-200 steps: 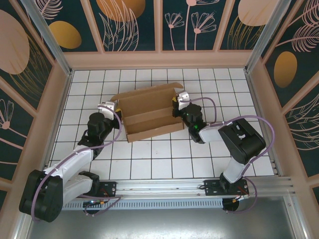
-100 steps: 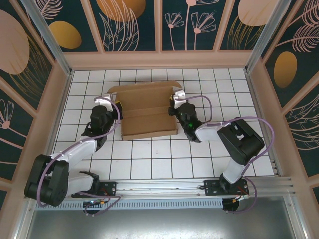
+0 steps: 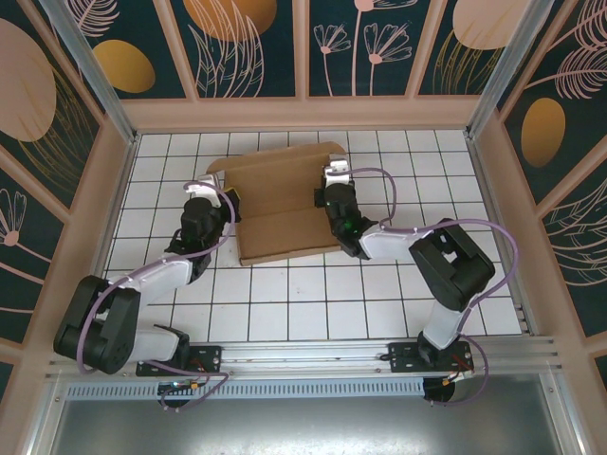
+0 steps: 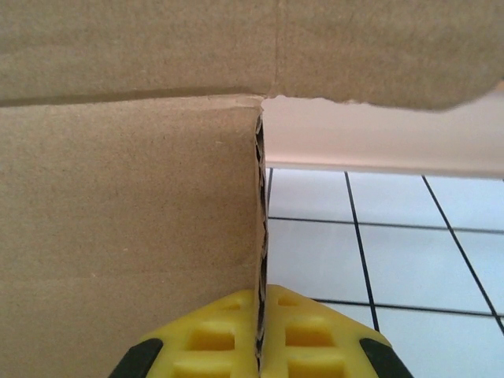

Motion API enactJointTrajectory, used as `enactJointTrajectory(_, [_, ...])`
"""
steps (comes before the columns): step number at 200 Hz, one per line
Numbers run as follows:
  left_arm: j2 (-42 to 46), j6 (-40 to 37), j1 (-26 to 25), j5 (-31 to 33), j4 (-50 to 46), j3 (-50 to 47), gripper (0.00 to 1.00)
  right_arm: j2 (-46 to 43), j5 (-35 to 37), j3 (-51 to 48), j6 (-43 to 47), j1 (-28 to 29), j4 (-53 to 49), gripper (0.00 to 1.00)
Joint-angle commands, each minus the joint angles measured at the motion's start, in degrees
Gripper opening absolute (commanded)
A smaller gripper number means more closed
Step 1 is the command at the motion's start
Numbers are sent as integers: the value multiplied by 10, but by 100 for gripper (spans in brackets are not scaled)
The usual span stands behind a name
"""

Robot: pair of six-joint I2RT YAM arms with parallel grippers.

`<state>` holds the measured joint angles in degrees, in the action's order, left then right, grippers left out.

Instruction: Fold the paper box

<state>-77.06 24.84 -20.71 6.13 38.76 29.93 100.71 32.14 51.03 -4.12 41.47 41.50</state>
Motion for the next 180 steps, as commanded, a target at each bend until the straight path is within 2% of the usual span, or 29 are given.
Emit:
enactJointTrajectory(1, [-16,30,-33,-39,72,12,13,12,-23,13,-66,35,30,0])
enactJointTrajectory(31, [-30,45,-41,-11,133,-40,12,6,-48,-56,-51,40,150,0])
enactJointTrajectory(73, [-53,88,-49,2,189,-102,10,16,-82,-115,-56,42,230,0])
enactJointTrajectory(123, [-37,114,-55,20,179,-134,9,21,-78,-157,-84,49,240,0])
enactJointTrajectory(180, [-25,146,-56,19,173,-167,8,34,-11,-175,-142,86,237,0])
